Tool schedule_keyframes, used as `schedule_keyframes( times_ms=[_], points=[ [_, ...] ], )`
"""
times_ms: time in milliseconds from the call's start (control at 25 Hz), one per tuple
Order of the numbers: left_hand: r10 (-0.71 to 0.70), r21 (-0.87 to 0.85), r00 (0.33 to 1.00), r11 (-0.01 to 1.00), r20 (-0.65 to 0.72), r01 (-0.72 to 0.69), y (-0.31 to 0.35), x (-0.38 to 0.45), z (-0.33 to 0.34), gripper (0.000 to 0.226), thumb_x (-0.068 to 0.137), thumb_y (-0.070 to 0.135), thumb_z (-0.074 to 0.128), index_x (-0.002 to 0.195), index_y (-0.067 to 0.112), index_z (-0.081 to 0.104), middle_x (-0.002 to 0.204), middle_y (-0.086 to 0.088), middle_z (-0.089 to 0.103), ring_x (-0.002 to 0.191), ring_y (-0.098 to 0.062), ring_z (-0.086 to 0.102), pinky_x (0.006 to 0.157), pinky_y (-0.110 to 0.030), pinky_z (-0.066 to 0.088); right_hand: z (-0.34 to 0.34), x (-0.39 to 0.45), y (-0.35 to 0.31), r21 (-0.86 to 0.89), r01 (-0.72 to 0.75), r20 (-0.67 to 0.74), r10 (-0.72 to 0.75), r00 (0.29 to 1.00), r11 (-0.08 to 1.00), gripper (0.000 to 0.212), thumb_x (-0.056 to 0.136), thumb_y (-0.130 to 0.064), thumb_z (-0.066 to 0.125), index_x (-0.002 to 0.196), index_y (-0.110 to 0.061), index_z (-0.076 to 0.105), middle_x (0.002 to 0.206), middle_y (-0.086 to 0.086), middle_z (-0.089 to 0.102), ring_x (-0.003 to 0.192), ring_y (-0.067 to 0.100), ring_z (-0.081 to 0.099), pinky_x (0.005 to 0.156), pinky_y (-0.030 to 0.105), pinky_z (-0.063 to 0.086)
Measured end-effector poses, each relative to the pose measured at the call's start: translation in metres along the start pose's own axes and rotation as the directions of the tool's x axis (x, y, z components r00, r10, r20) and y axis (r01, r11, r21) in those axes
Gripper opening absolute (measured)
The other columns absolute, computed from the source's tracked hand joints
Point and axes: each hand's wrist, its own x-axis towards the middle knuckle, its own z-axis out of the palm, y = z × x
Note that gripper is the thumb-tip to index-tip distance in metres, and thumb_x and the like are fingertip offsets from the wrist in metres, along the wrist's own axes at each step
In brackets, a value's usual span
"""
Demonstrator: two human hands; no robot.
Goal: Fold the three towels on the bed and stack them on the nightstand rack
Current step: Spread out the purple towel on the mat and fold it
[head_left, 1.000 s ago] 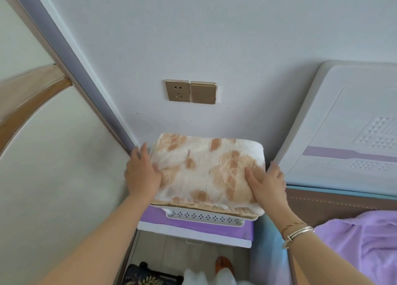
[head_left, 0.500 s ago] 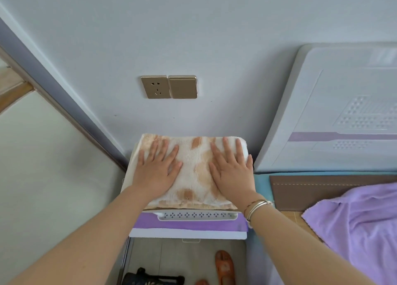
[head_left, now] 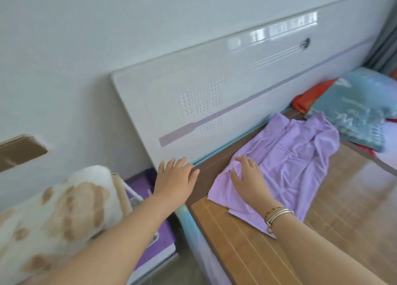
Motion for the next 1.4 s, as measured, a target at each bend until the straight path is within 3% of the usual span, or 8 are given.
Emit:
schedule_keyframes(
  times_ms=[280,480,800,920,1000,1160,1240,1400],
  points=[
    [0.226,-0.023,0.955,0.974,0.190,-0.225,0.112,0.050,0.070,0.036,0.099,0.034,0.036,0.130,0.026,0.050,0.143,0.007,0.043,0.132,-0.017,0.039,0.110,-0.039,0.027,-0.055,-0.012,0.147,0.148,-0.402,0.008,0.405,0.914,0.904,0.028,0.092,-0.015,0.049,0.117,-0.014,0.060,0.134,0.008,0.051,0.120,0.024,0.049,0.090,0.032,0.040],
    [0.291,-0.111,0.862,0.957,0.414,-0.269,0.110,0.102,0.136,0.036,0.096,0.024,0.042,0.130,0.026,0.052,0.145,0.004,0.040,0.128,-0.020,0.042,0.104,-0.037,0.036,-0.023,-0.009,0.206,0.300,-0.631,0.150,0.618,0.772,0.715,0.031,0.093,-0.012,0.043,0.117,-0.014,0.061,0.097,0.005,0.058,0.064,0.016,0.051,0.052,0.023,0.037],
    [0.473,-0.184,0.576,0.853,0.666,-0.488,0.138,0.149,0.232,0.037,0.097,0.032,0.045,0.132,0.037,0.055,0.160,0.011,-0.012,0.148,-0.020,-0.009,0.119,-0.044,0.007,0.044,0.003,0.286,0.295,-0.754,0.126,0.758,0.640,0.588,0.024,0.090,-0.021,0.047,0.102,-0.026,0.067,0.126,0.005,0.056,0.118,0.025,0.050,0.099,0.039,0.042],
    [0.440,-0.144,0.544,0.854,0.715,-0.501,0.146,0.156,0.254,0.039,0.097,0.039,0.043,0.135,0.040,0.050,0.160,0.005,-0.018,0.148,-0.023,-0.011,0.119,-0.045,0.004,0.058,0.007,0.300,0.274,-0.801,0.152,0.798,0.583,0.533,0.028,0.092,-0.025,0.045,0.101,-0.016,0.071,0.117,0.006,0.056,0.114,0.026,0.051,0.093,0.033,0.041],
    [0.410,-0.124,0.535,0.863,0.739,-0.490,0.146,0.159,0.264,0.040,0.098,0.040,0.039,0.137,0.039,0.049,0.161,0.000,-0.015,0.148,-0.024,-0.008,0.119,-0.046,0.005,0.068,0.013,0.298,0.232,-0.818,0.190,0.801,0.568,0.526,0.030,0.093,-0.023,0.044,0.073,-0.009,0.062,0.098,0.008,0.053,0.096,0.027,0.051,0.078,0.032,0.039],
    [0.402,-0.064,0.534,0.838,0.744,-0.541,0.141,0.168,0.273,0.044,0.102,0.033,0.030,0.143,0.024,0.042,0.162,-0.002,0.000,0.148,-0.022,0.004,0.118,-0.049,0.011,0.088,0.013,0.296,0.096,-0.828,0.099,0.823,0.560,0.552,0.034,0.091,-0.024,0.044,0.059,-0.015,0.040,0.096,0.007,0.048,0.110,0.030,0.045,0.091,0.039,0.039],
    [0.412,-0.060,0.556,0.837,0.722,-0.543,0.141,0.171,0.271,0.045,0.101,0.033,0.031,0.144,0.019,0.039,0.161,0.001,0.009,0.147,-0.022,0.013,0.117,-0.048,0.016,0.082,0.010,0.297,0.289,-0.824,0.051,0.851,0.522,0.488,0.034,0.087,-0.019,0.050,0.056,-0.010,0.039,0.078,0.006,0.046,0.086,0.024,0.043,0.075,0.037,0.036],
    [0.501,-0.263,0.579,0.855,0.643,-0.447,0.149,0.162,0.255,0.049,0.097,0.029,0.042,0.145,0.020,0.036,0.154,0.001,0.030,0.139,-0.023,0.031,0.112,-0.043,0.028,0.038,0.006,0.264,0.849,-0.499,0.093,0.882,0.463,0.173,0.025,0.084,-0.015,0.062,0.060,-0.007,0.060,0.064,0.004,0.044,0.060,0.019,0.040,0.060,0.031,0.034]
  ],
)
